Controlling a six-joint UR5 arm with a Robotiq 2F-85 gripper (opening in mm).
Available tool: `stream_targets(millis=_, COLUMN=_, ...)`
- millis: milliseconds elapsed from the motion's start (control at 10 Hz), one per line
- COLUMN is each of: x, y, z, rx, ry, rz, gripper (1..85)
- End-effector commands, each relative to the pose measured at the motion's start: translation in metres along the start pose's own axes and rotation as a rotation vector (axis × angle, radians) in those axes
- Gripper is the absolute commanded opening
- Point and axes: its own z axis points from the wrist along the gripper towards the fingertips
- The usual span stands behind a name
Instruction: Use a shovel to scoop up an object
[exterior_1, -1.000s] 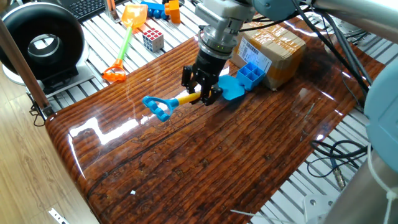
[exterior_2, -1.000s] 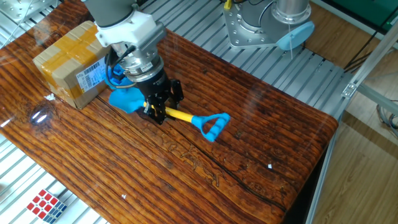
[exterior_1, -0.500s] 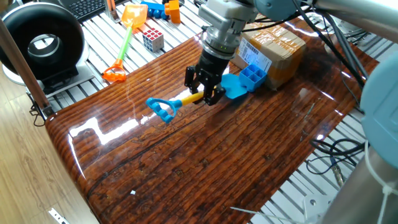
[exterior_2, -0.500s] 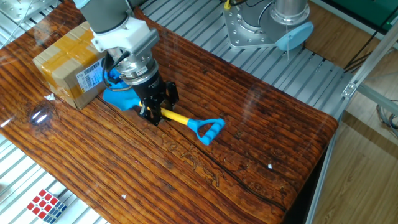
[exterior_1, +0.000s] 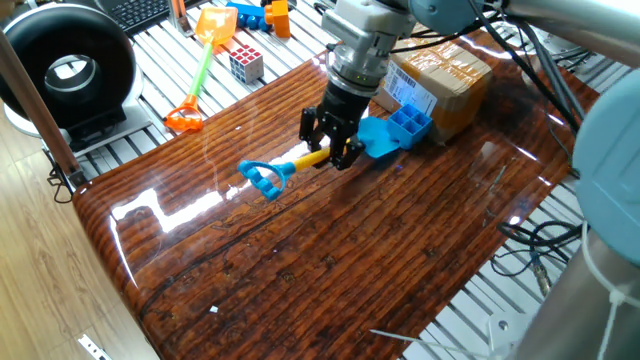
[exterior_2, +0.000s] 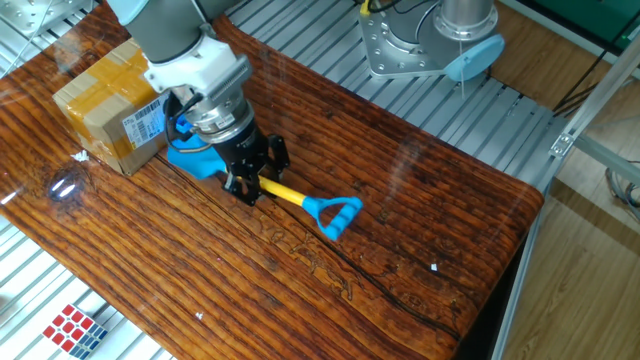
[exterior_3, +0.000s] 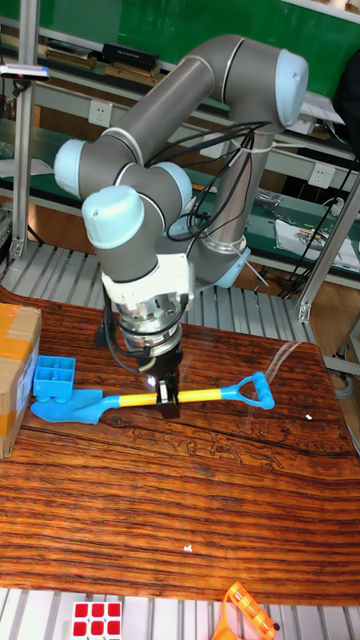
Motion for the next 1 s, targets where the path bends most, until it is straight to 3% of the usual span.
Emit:
stream_targets(millis=0, x=-0.016, y=-0.003, z=-0.002, rx=-0.016, ry=-0.033, rz=0.045, gripper=1.0)
stream_targets(millis=400, x=-0.026, y=-0.002, z=-0.004, rx=-0.032, ry=-0.054, rz=0.08, gripper=1.0)
stream_targets(millis=700, x=-0.049, y=0.006, z=-0.008, rx=-0.041, ry=-0.157, rz=0.145, gripper=1.0)
stream_targets(millis=900, x=-0.052, y=0.01, z=-0.011, rx=-0.042, ry=-0.185, rz=0.155, gripper=1.0)
